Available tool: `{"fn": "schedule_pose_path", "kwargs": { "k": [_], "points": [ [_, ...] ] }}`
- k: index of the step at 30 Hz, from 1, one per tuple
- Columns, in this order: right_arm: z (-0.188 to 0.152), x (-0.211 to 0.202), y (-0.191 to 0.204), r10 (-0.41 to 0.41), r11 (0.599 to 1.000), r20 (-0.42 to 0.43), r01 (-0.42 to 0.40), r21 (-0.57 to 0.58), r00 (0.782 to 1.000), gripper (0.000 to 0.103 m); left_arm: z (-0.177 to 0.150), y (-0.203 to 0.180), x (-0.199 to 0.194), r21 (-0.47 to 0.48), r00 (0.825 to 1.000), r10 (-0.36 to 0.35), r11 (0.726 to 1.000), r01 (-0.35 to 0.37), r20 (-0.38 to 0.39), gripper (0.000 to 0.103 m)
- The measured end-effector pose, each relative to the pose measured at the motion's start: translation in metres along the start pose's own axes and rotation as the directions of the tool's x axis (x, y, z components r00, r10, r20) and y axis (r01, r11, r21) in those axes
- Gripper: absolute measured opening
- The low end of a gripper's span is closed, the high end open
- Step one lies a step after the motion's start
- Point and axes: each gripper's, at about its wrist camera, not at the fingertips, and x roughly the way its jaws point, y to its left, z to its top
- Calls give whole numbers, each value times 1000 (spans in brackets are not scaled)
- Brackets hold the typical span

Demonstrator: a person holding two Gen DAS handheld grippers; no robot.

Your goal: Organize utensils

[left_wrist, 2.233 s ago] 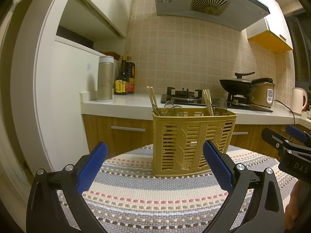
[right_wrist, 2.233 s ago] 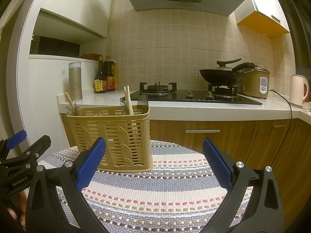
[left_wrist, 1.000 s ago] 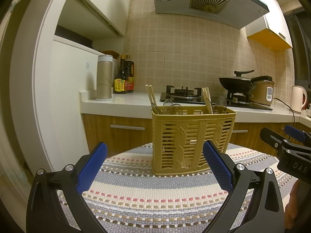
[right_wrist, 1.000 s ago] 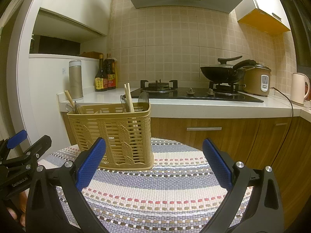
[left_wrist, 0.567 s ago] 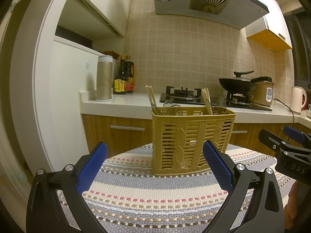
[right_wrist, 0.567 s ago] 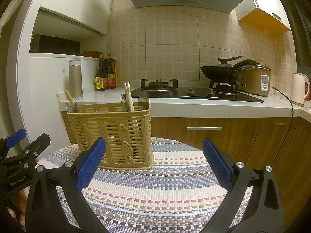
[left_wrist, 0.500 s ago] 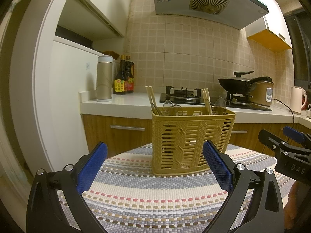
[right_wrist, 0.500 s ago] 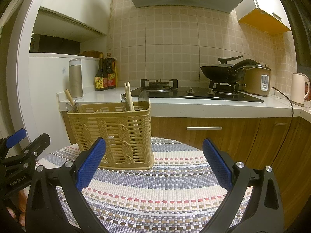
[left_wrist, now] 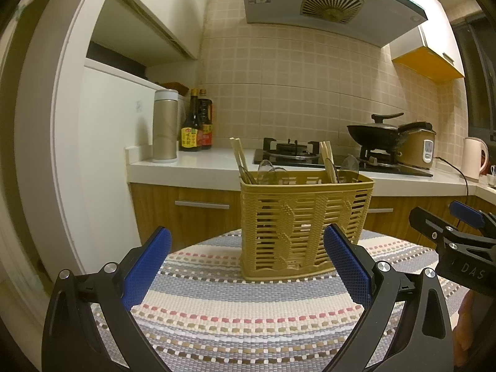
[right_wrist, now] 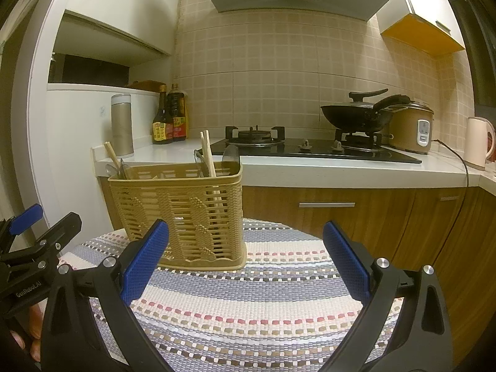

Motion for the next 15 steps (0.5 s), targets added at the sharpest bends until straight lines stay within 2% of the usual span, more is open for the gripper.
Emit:
{"fn": "schedule_pose_path", "kwargs": {
  "k": [15],
  "points": [
    [-1,1,1,7,1000,-7,-7,-1,1000,95,1,4,0,-10,1000,-10,1000,10,1,96]
  ]
}}
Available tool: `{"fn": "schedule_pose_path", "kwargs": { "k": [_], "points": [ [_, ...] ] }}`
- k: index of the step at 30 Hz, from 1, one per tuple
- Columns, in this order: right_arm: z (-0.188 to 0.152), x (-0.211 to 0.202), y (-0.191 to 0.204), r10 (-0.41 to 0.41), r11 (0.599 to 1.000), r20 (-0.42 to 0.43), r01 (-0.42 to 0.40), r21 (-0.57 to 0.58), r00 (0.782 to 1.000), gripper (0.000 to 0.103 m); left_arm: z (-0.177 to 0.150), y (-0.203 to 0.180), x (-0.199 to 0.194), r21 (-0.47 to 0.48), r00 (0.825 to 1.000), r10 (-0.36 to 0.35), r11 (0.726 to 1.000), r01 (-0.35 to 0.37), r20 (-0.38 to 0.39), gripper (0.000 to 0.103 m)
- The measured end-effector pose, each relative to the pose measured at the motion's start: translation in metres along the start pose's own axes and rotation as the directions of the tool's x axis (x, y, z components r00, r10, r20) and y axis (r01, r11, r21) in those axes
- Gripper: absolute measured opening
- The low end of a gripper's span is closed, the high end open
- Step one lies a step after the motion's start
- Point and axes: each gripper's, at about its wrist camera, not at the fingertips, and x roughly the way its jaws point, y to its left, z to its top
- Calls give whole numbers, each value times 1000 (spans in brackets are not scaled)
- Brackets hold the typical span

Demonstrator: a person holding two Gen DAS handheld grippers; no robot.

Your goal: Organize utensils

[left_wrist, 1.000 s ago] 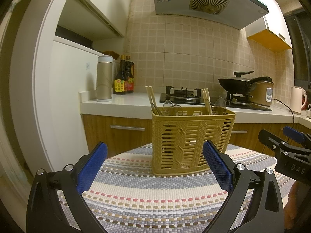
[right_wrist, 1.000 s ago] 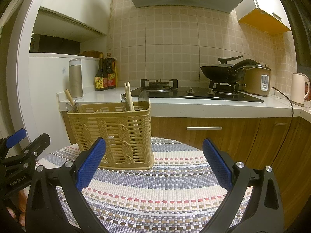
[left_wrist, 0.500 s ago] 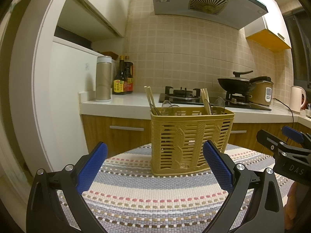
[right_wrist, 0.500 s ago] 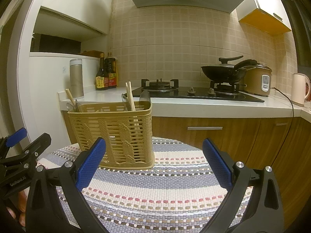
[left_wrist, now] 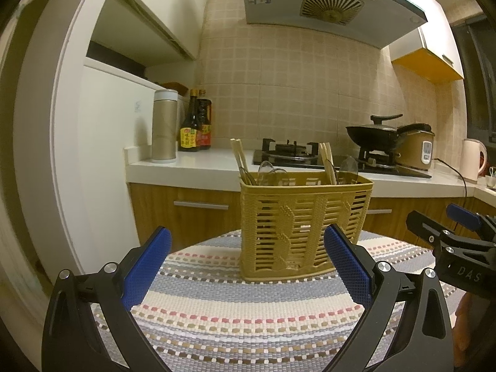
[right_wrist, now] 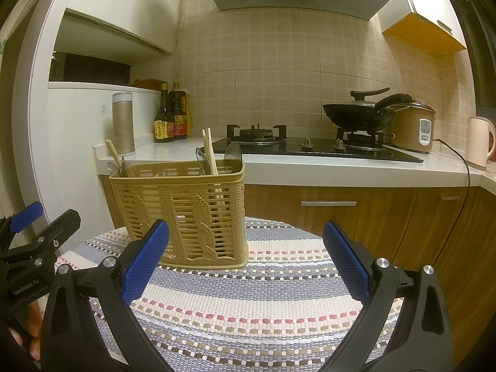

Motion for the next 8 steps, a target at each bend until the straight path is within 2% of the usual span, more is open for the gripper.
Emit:
{"fn": "schedule_pose_path", "kwargs": {
  "k": [8],
  "points": [
    [0,0,0,0,1000,1,0,-1,1000,95,1,14,6,-66,999,6,998,-9,-41,96]
  ]
}}
